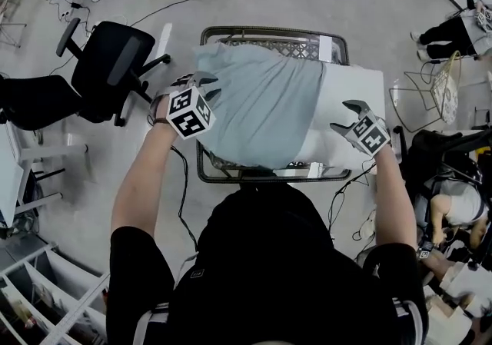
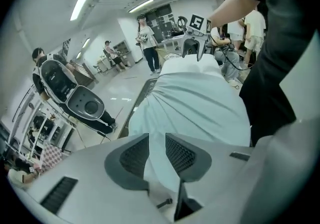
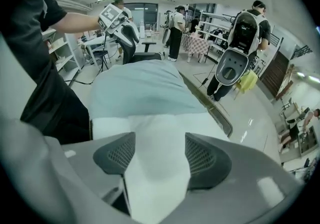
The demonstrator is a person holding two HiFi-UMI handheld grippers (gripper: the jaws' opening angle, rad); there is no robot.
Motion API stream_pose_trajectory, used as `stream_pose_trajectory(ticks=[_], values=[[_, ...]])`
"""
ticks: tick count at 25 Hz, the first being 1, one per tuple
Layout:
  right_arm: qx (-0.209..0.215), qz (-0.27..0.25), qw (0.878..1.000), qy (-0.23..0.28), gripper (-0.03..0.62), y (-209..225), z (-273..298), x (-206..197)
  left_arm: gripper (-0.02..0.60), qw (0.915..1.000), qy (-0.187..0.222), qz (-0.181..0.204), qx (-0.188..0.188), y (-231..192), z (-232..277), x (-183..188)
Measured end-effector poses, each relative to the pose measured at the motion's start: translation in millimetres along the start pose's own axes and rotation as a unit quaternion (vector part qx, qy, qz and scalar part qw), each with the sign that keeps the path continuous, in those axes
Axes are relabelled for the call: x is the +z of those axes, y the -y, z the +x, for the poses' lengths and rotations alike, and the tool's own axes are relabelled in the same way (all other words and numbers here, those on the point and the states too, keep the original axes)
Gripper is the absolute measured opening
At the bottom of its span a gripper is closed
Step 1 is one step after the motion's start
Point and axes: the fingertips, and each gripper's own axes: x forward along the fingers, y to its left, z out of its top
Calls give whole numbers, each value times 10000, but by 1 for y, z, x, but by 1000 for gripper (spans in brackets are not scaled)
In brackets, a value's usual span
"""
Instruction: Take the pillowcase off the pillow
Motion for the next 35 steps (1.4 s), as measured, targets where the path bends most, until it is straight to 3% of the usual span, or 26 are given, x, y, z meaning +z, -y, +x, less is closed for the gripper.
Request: stream_pose_trajectory(ticks=[9, 12, 18, 22, 24, 27, 29, 32, 35], values=[[464, -285, 9983, -228, 348, 89, 63, 26, 118, 9980, -99, -16, -632, -59, 100, 61], [847, -426, 9943, -481, 415, 109, 89, 21, 157, 9962, -278, 8, -820, -71, 134, 69], [2025, -679, 9711, -1068, 527, 110, 151, 4, 218, 9857, -706, -156, -1523, -79, 186, 58], [2581, -613, 9575, -1129, 545, 103, 161, -1, 229, 9724, -774, -468, -2149, -68, 200, 50], [2680, -669, 9543, -1139, 541, 97, 162, -1, 222, 9646, -816, -660, -2419, -63, 202, 47], [2724, -701, 9517, -1227, 488, 92, 156, 1, 130, 9598, -881, -661, -2583, -59, 199, 45], [2740, -630, 9518, -1226, 426, 91, 146, 2, 12, 9641, -1098, -315, -2396, -63, 190, 37], [2835, -501, 9506, -1160, 350, 87, 126, 3, 6, 9602, -1785, 484, -2094, -75, 168, 9], [2870, -549, 9481, -1253, 318, 81, 108, -1, 5, 9502, -2267, 830, -1972, -81, 144, -23]])
